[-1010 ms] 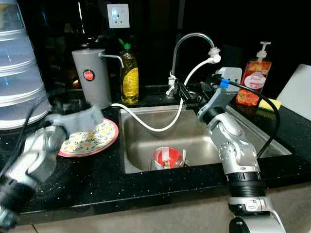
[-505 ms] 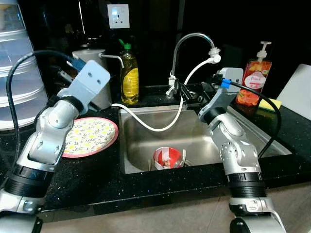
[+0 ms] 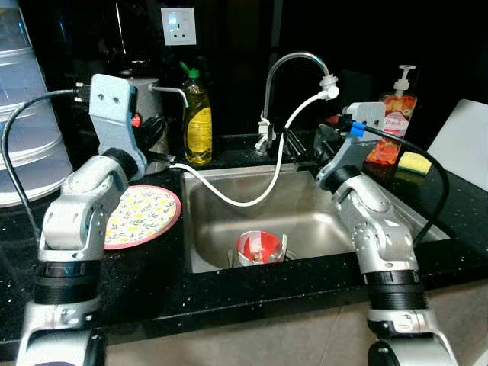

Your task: Kitchen organization

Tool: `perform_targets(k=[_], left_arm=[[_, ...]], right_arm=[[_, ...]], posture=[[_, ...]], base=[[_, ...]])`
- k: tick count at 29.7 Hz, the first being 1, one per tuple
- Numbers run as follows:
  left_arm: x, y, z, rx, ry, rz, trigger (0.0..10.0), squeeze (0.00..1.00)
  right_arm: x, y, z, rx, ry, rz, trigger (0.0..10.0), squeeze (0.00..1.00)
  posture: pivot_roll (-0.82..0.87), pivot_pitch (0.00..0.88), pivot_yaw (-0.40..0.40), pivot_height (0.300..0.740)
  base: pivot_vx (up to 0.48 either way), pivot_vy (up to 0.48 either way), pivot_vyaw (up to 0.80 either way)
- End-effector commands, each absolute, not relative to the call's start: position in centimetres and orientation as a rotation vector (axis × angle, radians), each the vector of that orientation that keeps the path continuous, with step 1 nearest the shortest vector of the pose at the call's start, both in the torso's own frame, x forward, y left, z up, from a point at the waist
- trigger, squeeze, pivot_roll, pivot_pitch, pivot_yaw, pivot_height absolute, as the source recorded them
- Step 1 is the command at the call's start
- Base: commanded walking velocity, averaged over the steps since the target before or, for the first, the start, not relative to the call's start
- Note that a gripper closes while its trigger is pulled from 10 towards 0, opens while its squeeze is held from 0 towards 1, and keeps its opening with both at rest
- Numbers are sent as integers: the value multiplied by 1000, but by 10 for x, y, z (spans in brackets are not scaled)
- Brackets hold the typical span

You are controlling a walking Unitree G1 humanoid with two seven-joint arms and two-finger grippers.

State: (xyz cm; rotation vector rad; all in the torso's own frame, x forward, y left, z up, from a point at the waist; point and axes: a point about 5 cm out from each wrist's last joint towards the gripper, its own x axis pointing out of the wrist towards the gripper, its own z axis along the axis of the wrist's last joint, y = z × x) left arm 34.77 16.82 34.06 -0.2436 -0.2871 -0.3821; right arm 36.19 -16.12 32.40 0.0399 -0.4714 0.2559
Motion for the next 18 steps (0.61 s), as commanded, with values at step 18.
perform_targets(k=[18], left_arm=[[375, 103, 283, -569, 193, -506, 10000, 0]], right_arm=[[330, -141, 298, -62, -374, 679, 10000, 0]], posture=[[-51, 0, 4, 740]], base=[[0, 0, 0]])
